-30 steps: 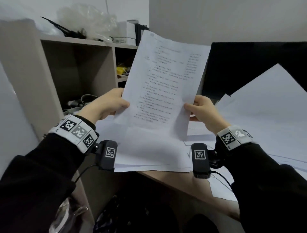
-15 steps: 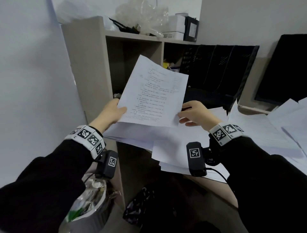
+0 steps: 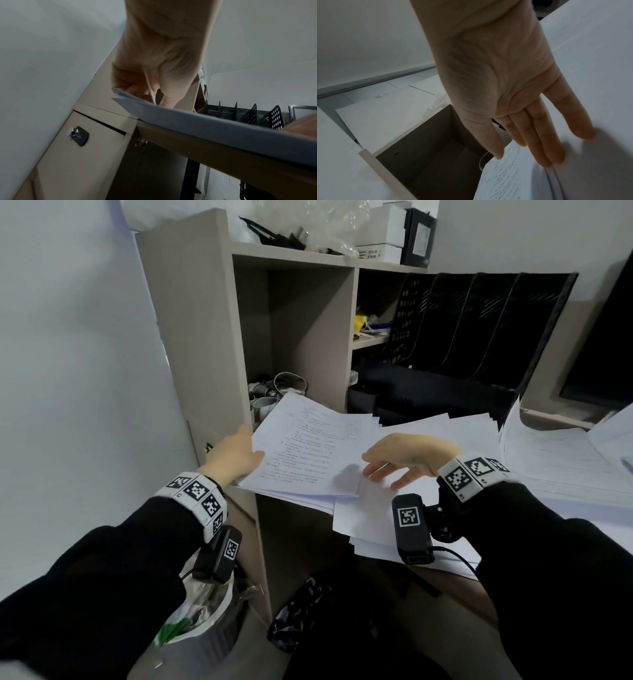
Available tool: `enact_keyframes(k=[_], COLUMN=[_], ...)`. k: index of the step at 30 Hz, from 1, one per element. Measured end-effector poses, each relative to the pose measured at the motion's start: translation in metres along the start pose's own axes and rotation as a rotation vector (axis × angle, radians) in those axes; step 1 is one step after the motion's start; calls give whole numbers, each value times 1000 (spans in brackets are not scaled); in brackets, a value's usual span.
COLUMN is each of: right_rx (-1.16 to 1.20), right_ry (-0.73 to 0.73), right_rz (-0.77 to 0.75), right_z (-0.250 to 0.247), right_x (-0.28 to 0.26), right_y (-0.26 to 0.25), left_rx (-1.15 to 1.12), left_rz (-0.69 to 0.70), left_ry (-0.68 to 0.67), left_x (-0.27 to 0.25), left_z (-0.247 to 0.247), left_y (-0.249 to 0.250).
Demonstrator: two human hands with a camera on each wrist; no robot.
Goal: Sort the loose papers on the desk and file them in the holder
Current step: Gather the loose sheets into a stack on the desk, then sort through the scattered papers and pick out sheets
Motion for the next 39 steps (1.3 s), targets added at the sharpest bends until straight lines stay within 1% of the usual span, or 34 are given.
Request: enact_keyframes(k=[3,5,9,11,15,19,23,27,29,33,39], right_rx=[9,1,-17,-32,-35,-47,-43,-71,-97,-112,-225], right_ry=[10,10,2,10,66,131,208,296,333,378,452], right_rz=[-14,-31,-79,-97,-106,-54,53,137,183,259,373], right_z=[-3,-4,-9,-16,-41,-72,-108,-142,-158,-184,-214], right_x=[0,-1,-10,-16,-37,-64,-99,-133,-150,-183,-223], right_y=[3,4,8,9,16,35,71,108,128,165,203], left_rx=[94,141,176,139,46,-69,-31,84,135,245,364], left_rz=[-9,-39,-108,-71,95,342,602,791,855,961,1063], left_ry=[30,83,209,229,167,80,-31,-206,-279,-374,-421], left_x=[-3,-6,-15,-18,-29,-61,-118,-168,-187,-211,-233], left_z=[2,-2,-30,-47,-72,-85,-79,-51,-36,-7,26], left_y=[1,1,11,27,85,172,267,336,362,403,445])
Point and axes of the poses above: each hand's wrist, its own x-axis towards the middle knuckle, its own z-axis out of the palm, y = z × x, the point moved 9 cm from there along x, towards the middle knuckle, and after that the axes turned 10 degrees about x, right-handed, at the moved point
